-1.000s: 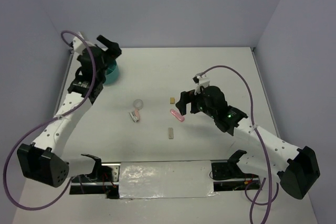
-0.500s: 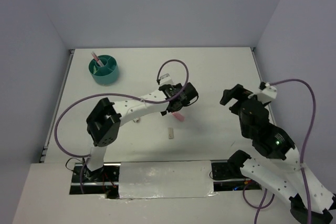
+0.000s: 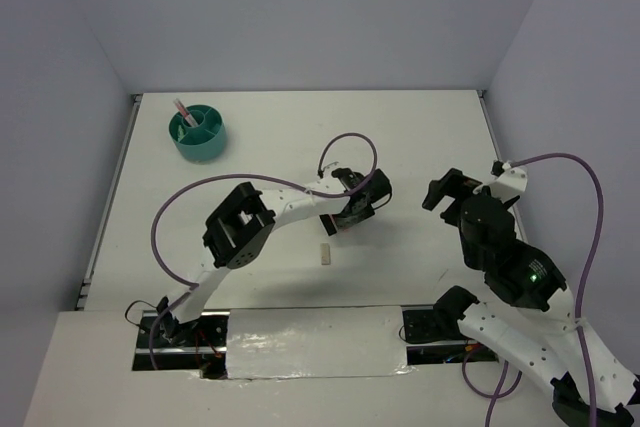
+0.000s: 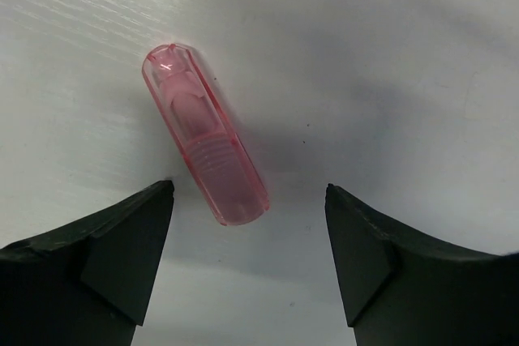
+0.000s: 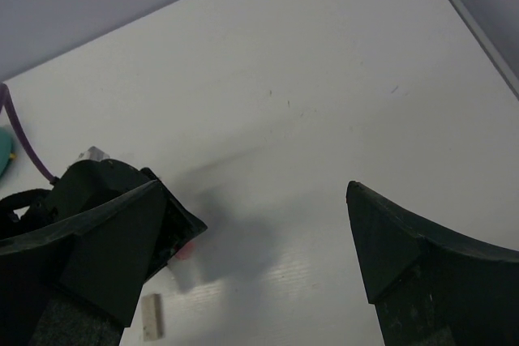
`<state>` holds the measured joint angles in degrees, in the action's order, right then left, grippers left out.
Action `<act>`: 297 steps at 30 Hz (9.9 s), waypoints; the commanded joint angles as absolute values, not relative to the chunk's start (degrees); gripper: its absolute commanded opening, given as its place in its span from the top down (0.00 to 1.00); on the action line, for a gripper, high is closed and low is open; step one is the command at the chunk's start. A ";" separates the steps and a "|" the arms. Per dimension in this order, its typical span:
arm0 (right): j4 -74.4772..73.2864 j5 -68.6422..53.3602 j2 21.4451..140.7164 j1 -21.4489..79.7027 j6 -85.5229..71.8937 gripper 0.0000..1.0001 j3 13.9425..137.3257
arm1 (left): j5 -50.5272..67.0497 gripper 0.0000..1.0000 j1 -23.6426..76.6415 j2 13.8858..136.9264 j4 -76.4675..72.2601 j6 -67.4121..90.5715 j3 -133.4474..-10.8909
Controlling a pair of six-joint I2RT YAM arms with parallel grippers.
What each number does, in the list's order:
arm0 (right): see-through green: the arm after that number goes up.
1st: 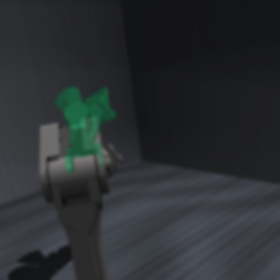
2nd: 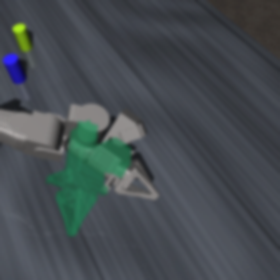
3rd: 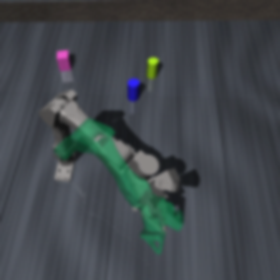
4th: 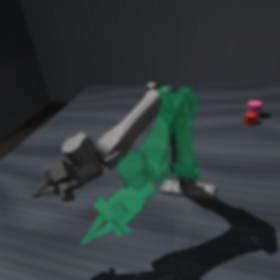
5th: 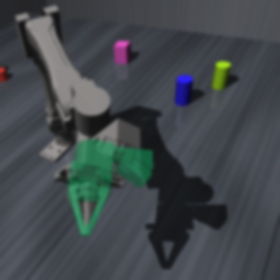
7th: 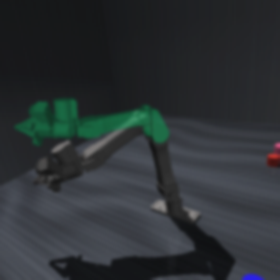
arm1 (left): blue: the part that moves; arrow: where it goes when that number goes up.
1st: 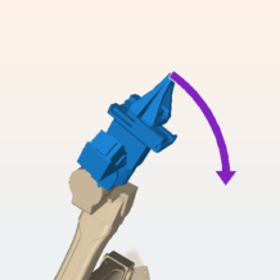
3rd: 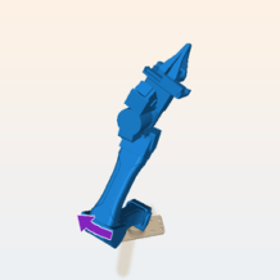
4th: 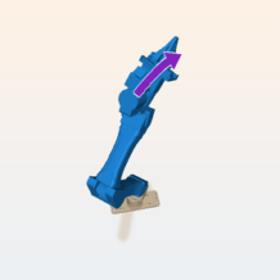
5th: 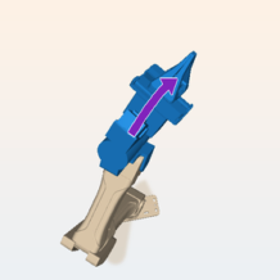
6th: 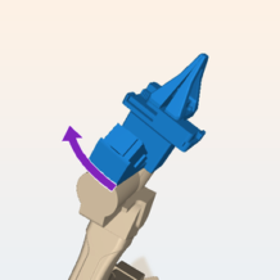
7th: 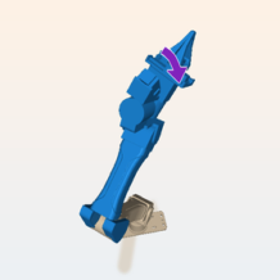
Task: Sort the stationery into containers
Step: Pick up the stationery from the center of the board, then place the stationery in the storage box, then pick up the stationery from the center of the board, then place the stationery in the storage box.
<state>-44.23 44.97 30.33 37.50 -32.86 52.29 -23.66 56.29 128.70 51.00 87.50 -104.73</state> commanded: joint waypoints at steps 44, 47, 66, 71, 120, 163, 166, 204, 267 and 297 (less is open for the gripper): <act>-36.13 32.89 27.43 37.27 -24.88 0.00 48.25 | -31.11 1.00 39.84 82.41 0.50 35.53 -66.05; -34.11 30.42 26.90 37.35 -24.52 0.00 46.94 | -22.89 1.00 26.41 70.78 -17.92 30.33 -53.15; -27.60 23.47 32.60 37.18 -20.92 0.00 45.00 | 47.62 0.98 -23.81 106.42 -34.95 34.45 -77.88; -27.77 22.59 33.05 37.27 -20.22 0.00 45.18 | 47.46 0.95 -25.05 107.40 -40.60 34.37 -69.89; -27.07 16.61 33.40 37.35 -18.63 0.00 44.38 | 40.96 0.69 -25.49 111.71 -36.13 28.57 -68.20; -37.26 32.34 23.73 37.35 -34.37 0.00 49.82 | -22.14 0.02 32.55 85.77 20.39 40.32 -80.60; -40.78 32.17 26.44 37.35 -33.32 0.00 51.85 | -23.89 0.03 42.49 94.45 20.47 40.34 -84.52; -35.33 25.14 28.48 37.35 -28.04 0.00 46.49 | -22.67 0.57 44.47 127.00 24.43 45.09 -94.31; -29.97 19.78 35.07 37.35 -22.68 0.00 42.98 | 11.17 0.76 -8.70 117.60 -16.88 21.01 -91.23; -29.71 18.37 35.07 37.44 -22.33 0.00 42.80 | 3.78 0.58 -7.65 116.98 -15.73 17.84 -87.63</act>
<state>-32.10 18.61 35.44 37.45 -23.05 43.46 4.80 -8.03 117.38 -14.11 19.68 -87.44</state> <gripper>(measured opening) 0.997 0.421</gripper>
